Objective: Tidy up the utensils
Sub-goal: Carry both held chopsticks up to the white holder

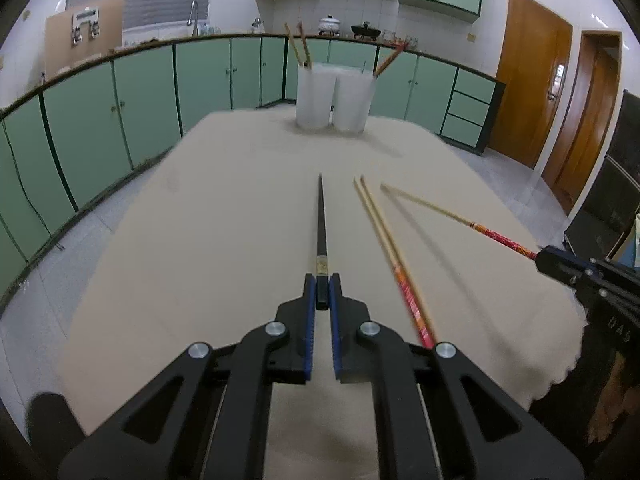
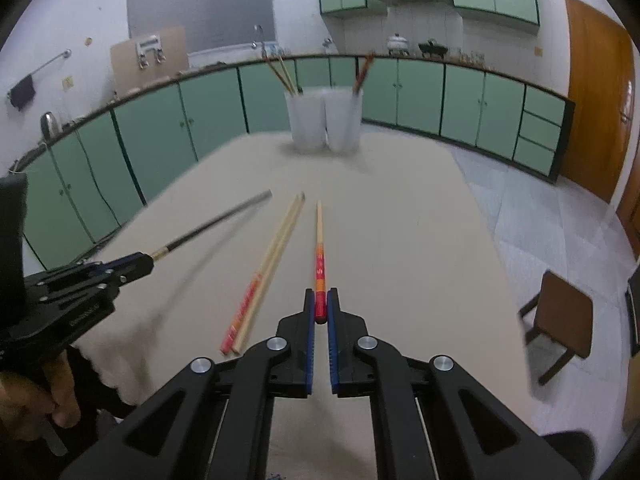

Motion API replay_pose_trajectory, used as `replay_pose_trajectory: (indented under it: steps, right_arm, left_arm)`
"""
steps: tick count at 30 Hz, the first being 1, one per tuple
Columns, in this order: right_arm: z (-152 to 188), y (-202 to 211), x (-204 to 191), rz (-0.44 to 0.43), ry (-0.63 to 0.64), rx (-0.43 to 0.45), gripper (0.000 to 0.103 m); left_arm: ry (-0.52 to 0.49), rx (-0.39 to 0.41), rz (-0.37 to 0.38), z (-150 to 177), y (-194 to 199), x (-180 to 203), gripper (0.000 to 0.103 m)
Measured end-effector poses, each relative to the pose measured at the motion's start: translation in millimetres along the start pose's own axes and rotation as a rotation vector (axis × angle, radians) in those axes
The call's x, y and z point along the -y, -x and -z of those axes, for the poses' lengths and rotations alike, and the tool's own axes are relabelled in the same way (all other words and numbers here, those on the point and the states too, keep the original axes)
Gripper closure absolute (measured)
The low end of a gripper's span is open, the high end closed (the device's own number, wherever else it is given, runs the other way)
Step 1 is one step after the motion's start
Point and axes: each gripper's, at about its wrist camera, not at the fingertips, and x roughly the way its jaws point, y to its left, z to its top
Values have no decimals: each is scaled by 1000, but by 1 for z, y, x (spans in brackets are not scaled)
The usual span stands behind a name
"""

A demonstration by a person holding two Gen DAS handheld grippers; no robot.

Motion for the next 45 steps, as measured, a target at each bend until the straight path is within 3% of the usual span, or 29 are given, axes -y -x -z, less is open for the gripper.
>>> replay_pose_trajectory:
  steps: [7, 14, 34, 45]
  right_arm:
    - [-60, 34, 0, -48, 26, 53, 97]
    - [-98, 41, -7, -84, 87, 54, 97]
    - [-187, -7, -8, -135, 195, -67, 97]
    - [-252, -11, 2, -133, 192, -111, 97]
  left_arm:
    - [-22, 32, -6, -43, 34, 1, 97]
    - [-38, 56, 5, -82, 52, 3, 97]
    - [-92, -13, 88, -155, 27, 2, 97]
    - [-87, -18, 106, -230, 20, -14, 97]
